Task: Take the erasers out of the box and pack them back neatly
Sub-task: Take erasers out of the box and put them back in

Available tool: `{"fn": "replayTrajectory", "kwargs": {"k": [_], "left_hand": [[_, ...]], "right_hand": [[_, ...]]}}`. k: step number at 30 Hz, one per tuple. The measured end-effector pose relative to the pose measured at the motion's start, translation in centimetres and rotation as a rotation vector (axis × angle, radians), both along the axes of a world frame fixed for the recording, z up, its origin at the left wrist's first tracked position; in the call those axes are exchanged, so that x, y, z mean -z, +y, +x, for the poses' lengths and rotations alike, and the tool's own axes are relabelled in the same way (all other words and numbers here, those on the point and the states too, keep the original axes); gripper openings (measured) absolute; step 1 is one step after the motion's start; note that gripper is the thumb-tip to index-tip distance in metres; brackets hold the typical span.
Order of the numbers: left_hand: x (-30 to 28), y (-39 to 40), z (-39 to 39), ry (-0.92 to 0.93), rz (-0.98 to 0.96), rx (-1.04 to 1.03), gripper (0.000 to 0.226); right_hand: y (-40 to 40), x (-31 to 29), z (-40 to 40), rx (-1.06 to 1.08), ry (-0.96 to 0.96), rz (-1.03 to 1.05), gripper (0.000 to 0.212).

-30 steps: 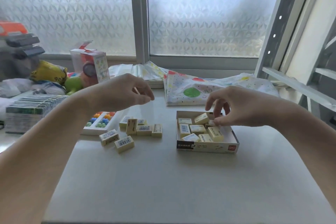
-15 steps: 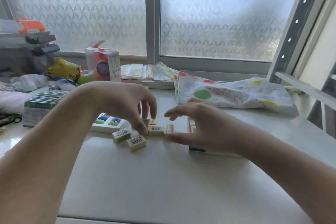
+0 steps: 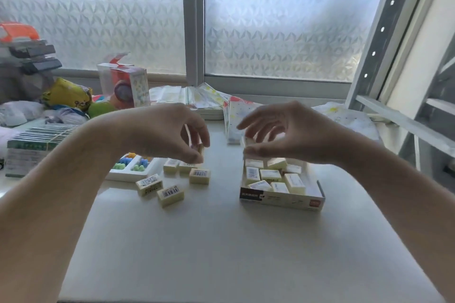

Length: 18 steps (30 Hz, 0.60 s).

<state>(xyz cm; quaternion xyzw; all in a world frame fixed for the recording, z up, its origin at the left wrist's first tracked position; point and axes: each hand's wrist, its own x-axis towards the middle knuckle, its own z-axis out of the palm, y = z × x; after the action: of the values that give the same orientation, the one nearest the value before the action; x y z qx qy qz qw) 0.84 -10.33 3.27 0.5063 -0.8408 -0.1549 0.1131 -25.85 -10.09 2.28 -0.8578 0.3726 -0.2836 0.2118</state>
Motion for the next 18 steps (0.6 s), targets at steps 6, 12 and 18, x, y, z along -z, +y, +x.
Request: {"fn": "replayTrajectory", "kwargs": {"k": [6, 12, 18], "left_hand": [[1.6, 1.5, -5.0, 0.255, -0.202, 0.194, 0.019], [3.7, 2.0, -7.7, 0.207, -0.304, 0.273, 0.014], [3.9, 2.1, -7.6, 0.173, -0.265, 0.227, 0.017]], "right_hand": [[-0.1, -1.2, -5.0, 0.095, 0.250, 0.144, 0.035], [0.2, -1.5, -6.1, 0.139, 0.407, 0.201, 0.024], [0.6, -1.8, -6.0, 0.206, 0.513, 0.203, 0.027]]}}
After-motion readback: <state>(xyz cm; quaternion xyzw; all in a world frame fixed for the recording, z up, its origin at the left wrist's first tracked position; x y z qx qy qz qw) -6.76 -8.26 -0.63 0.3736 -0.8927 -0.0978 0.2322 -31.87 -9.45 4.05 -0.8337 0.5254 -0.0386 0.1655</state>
